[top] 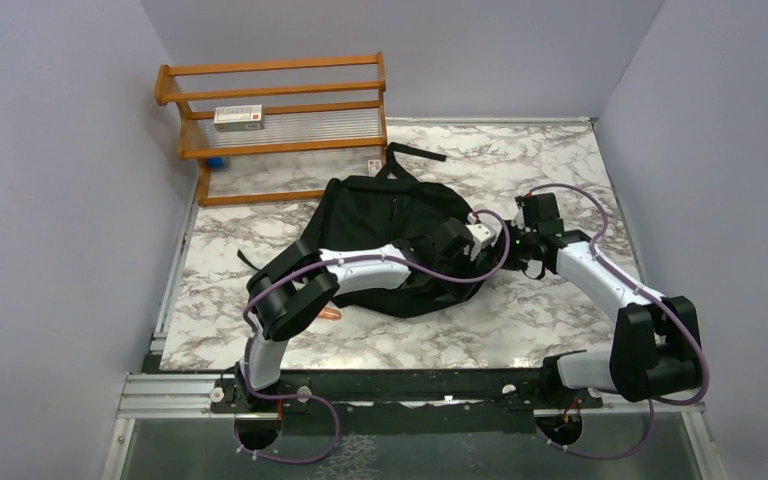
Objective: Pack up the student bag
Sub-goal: Zip the student bag at the center of the board.
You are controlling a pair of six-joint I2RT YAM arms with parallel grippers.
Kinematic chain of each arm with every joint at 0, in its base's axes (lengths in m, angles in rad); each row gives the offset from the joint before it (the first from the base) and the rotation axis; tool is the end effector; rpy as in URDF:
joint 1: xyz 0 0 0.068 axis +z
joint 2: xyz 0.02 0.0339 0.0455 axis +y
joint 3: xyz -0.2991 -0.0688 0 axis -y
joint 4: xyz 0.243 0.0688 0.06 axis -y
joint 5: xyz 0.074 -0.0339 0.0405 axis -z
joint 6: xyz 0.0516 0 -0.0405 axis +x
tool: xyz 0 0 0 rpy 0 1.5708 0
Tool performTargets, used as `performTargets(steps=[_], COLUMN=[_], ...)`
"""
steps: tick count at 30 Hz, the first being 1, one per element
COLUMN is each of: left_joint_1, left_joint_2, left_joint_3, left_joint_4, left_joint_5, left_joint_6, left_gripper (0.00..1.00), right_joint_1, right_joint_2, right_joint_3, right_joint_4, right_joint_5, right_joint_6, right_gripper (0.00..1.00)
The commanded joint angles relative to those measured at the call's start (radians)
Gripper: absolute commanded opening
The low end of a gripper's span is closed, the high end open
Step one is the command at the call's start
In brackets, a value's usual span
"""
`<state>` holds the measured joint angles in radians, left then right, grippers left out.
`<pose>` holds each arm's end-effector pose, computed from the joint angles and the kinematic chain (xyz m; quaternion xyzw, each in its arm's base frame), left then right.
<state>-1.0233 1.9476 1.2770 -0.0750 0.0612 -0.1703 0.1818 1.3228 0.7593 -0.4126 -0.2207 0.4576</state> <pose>0.2315 -0.3858 0.2025 0.3900 0.8286 -0.2484 0.3158 0.2475 0.0570 0.2214 0.0987 0.9457 0.1915 0.2434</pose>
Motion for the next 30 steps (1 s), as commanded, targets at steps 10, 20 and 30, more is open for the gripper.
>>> performTargets(steps=[10, 20, 30], left_joint_1=[-0.006, -0.006, -0.006], left_joint_2=[0.107, 0.097, 0.106], left_joint_3=[0.038, -0.029, -0.028], left_joint_4=[-0.077, -0.080, -0.089], left_joint_5=[-0.240, -0.305, -0.304], left_joint_6=[0.092, 0.114, 0.116], left_gripper=[0.70, 0.59, 0.00], right_joint_1=[-0.004, -0.004, -0.004], right_joint_2=[-0.006, -0.009, -0.015], right_joint_3=[-0.030, -0.031, -0.030], right_joint_4=[0.033, 0.045, 0.042], right_joint_5=[0.028, 0.002, 0.001], right_joint_6=[0.003, 0.007, 0.004], right_gripper=[0.00, 0.00, 0.00])
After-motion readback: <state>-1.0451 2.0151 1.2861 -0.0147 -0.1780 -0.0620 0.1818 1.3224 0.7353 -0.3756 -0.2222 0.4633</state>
